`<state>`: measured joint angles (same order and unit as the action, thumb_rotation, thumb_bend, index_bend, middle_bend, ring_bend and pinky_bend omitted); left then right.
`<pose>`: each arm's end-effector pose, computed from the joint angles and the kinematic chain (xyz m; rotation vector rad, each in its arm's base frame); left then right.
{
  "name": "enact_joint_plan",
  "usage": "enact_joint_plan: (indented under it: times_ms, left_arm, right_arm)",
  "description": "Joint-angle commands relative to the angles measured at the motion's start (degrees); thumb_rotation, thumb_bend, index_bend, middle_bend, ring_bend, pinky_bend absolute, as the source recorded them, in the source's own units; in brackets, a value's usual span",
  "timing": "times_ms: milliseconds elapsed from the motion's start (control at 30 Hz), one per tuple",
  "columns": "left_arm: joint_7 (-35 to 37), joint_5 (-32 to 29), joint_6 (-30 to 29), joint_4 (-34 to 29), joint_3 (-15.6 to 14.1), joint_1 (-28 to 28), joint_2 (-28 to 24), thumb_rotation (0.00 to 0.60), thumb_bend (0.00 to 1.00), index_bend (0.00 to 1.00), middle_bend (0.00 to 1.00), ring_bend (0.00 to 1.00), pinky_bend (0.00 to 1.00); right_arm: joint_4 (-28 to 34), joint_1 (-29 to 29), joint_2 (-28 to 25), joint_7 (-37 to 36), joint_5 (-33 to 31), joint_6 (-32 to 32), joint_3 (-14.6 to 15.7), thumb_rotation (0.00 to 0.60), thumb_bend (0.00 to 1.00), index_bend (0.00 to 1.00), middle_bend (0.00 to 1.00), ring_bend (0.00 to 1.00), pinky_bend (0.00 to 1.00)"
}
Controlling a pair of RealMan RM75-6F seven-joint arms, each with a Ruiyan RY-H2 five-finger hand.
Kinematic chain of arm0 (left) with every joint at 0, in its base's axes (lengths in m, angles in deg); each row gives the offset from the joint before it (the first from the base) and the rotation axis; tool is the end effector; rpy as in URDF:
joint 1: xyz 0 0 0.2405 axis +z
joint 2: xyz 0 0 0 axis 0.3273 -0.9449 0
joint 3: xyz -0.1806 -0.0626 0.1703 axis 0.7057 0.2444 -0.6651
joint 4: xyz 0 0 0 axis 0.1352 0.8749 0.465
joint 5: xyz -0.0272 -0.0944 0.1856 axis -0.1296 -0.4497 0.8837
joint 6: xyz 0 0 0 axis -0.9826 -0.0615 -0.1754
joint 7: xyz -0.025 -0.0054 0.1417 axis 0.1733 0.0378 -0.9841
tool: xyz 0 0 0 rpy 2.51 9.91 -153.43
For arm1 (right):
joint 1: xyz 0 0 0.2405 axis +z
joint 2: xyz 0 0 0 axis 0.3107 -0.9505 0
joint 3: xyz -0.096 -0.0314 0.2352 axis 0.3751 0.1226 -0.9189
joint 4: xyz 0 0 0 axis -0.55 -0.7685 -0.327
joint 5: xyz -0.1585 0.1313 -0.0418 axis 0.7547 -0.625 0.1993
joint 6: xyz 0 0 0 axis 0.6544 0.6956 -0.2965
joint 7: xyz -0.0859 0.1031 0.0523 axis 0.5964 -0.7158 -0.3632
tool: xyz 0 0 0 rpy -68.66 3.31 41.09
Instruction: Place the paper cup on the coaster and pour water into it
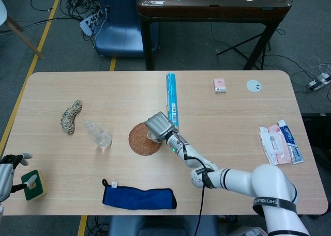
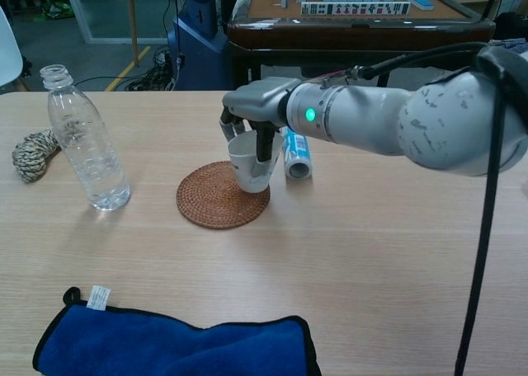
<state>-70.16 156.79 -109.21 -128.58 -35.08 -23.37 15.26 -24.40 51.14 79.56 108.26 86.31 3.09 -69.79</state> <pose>-0.3271 0.1800 0.1694 -1.3467 -0.8676 -0.8059 -0.0160 -0.4038 -0.0965 2.1863 -0.6420 0.7729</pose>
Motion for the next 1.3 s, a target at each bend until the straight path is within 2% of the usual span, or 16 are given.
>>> enact_joint_plan:
  times_ms: [33,233,433,567,733,1000,1133,1300]
  left_arm:
    - [0.0,0.0,0.0,-0.1,0.0,0.0,-0.1,0.600,0.16,0.35,0.47,0.31,0.56]
    - [0.0,0.1,-0.2,-0.1,-0.1,0.1,-0.1,0.600,0.16,0.35,0.47,0.31,0.56]
    - [-0.3,0.5,-0.5,-0.3,-0.2,0.2,-0.1,0.600,0.16,0.35,0.47,0.31,0.56]
    - [-0.4,0.6,-0.7,-0.6,-0.2,0.3,-0.2,0.600,0.16,0.35,0.47,0.31,0.56]
    - [-0.4,0.6,-0.7,-0.6,-0.3,0.3,-0.2,0.600,0.16,0.35,0.47,0.31,0.56]
    - [-0.9,0.6,-0.7,-0.7,-0.3,0.3,-0.2,0.600,0.16,0.35,0.47,0.31,0.56]
    - [-0.9,0.5,-0.6,-0.6,-0.3,0.3,-0.1,0.600,0.16,0.35,0.47,0.31,0.56]
    - [-1.3,0.4,-0.3,-0.7,-0.3,0.2,-0.1,0.600,0.16,0.35,0.47,0.31,0.56]
  right_arm:
    - [-1.8,1.0,1.4,-1.2,0.6,-0.9,-0.2,0.600,0.14,0.50,0.48,0.49,0.58]
    - [-4.9,1.8,3.5,-3.4,2.1,-1.5,0.0,0.600,0.14,0.50,0.47,0.49,0.58]
    - [-7.0,1.7,5.0,-6.2,4.9,-1.1,0.3,0.600,0.14,0.49,0.41,0.44,0.58]
    - [-8.2,1.6,5.8,-8.7,7.3,-1.1,0.3,0.600,0.14,0.40,0.32,0.35,0.57]
    - [-9.8,1.4,6.7,-11.1,10.0,-0.8,0.5,0.600,0.12,0.24,0.21,0.25,0.49]
    - [-10.7,0.9,6.8,-14.2,13.3,0.1,0.3,0.600,0.00,0.06,0.05,0.12,0.37]
    - [-10.2,0.6,6.4,-15.0,14.6,0.7,0.3,0.600,0.00,0.01,0.01,0.10,0.35]
    - [-8.0,-0.1,5.1,-14.9,15.4,1.9,0.1,0.600,0.00,0.01,0.00,0.09,0.34]
